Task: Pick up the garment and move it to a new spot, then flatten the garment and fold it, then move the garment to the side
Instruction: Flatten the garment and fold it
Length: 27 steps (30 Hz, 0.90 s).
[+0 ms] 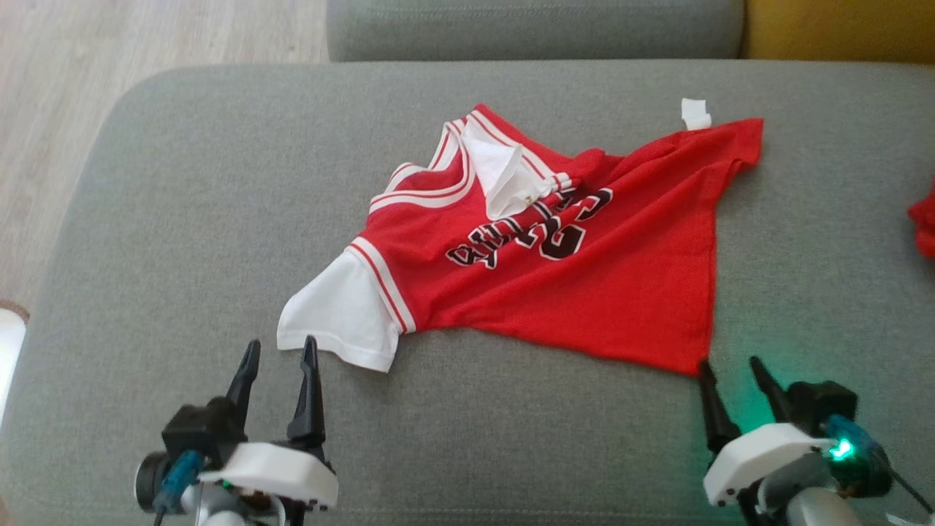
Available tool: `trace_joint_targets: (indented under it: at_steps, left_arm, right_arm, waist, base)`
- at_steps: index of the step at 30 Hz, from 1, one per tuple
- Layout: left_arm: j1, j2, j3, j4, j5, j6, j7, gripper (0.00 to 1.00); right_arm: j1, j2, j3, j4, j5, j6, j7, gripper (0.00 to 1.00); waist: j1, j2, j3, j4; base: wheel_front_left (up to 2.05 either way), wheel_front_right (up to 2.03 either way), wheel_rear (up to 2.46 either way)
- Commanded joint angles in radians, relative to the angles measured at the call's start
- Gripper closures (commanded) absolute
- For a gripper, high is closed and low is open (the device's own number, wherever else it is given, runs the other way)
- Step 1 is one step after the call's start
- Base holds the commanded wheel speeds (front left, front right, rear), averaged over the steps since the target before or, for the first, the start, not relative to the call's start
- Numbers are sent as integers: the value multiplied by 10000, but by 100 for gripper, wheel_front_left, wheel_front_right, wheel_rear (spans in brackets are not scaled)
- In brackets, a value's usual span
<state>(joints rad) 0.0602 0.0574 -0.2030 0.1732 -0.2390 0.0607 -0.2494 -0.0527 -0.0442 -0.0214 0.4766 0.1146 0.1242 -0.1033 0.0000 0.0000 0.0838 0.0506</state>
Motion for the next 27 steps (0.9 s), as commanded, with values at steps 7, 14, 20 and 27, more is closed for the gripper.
trace_joint_targets:
  at_steps: [7, 14, 20, 27]
  left_arm:
    - [-747, -66, 388, -235, 54, -65, -124, 0]
    - [-836, -70, 358, -219, -24, -24, -124, 0]
    - [-838, -71, 452, -227, -62, 22, -124, 0]
    - [-831, -71, 550, -43, -138, -8, -124, 0]
  right_arm:
    - [-811, -60, 690, 357, 133, 65, 145, 0]
    - [-1021, -60, 845, 1011, 134, 65, 311, 0]
    - [-1082, -60, 1128, 1485, 67, 65, 713, 12]
    - [-1127, -60, 807, 1130, -29, 65, 657, 100]
  waist:
    - [0, 0, 406, 202]
    - [0, 0, 499, 332]
    - [0, 0, 536, 323]
    - [0, 0, 598, 137]
  base:
    - [0, 0, 0]
    - [0, 0, 0]
    - [0, 0, 0]
    - [0, 0, 0]
